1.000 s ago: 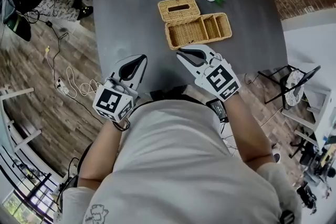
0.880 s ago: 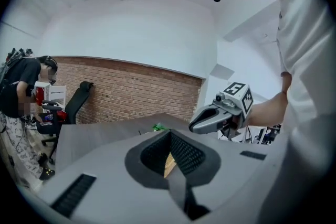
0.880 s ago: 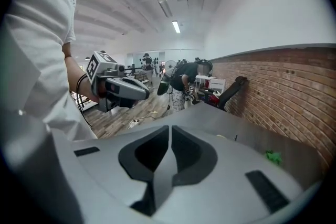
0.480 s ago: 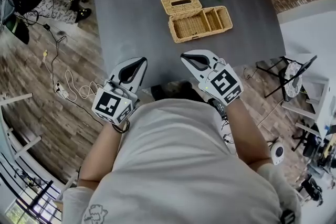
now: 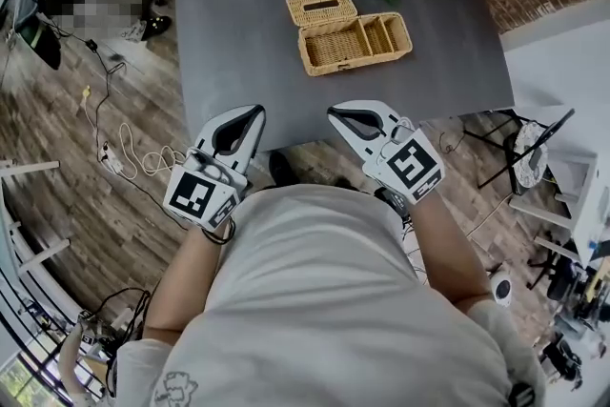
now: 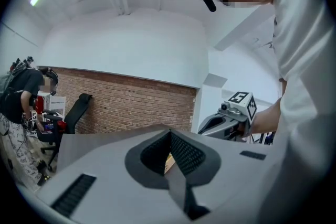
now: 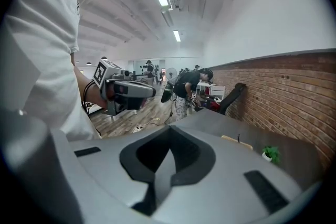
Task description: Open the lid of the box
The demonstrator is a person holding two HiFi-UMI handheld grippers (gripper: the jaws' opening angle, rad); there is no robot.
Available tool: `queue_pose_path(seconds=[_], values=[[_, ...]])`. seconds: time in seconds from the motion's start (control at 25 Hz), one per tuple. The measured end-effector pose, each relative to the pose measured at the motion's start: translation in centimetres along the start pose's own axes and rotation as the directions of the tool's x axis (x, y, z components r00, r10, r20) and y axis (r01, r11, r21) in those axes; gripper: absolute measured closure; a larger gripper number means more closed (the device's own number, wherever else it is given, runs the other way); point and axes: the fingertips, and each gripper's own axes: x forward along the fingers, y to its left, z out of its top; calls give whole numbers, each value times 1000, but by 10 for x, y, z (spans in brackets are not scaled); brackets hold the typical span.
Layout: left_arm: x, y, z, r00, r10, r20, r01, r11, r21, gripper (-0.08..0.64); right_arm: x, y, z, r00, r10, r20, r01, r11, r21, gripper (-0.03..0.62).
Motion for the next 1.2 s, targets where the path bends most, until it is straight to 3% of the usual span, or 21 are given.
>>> queue_pose_path(seconds=[0.84, 1.04, 1.2], values=[[22, -179, 3, 993, 113, 32, -113, 994, -5, 549, -173, 29, -40, 984, 33, 173, -32, 999, -11, 588], [17, -205, -1, 991, 133, 34, -133, 991, -6, 549, -196, 42, -45, 979, 67, 190, -63, 998, -26, 588], [16, -214, -6, 989, 147, 25, -147, 989, -11, 549, -207, 44, -47, 975, 47, 218, -46, 999, -8, 588]])
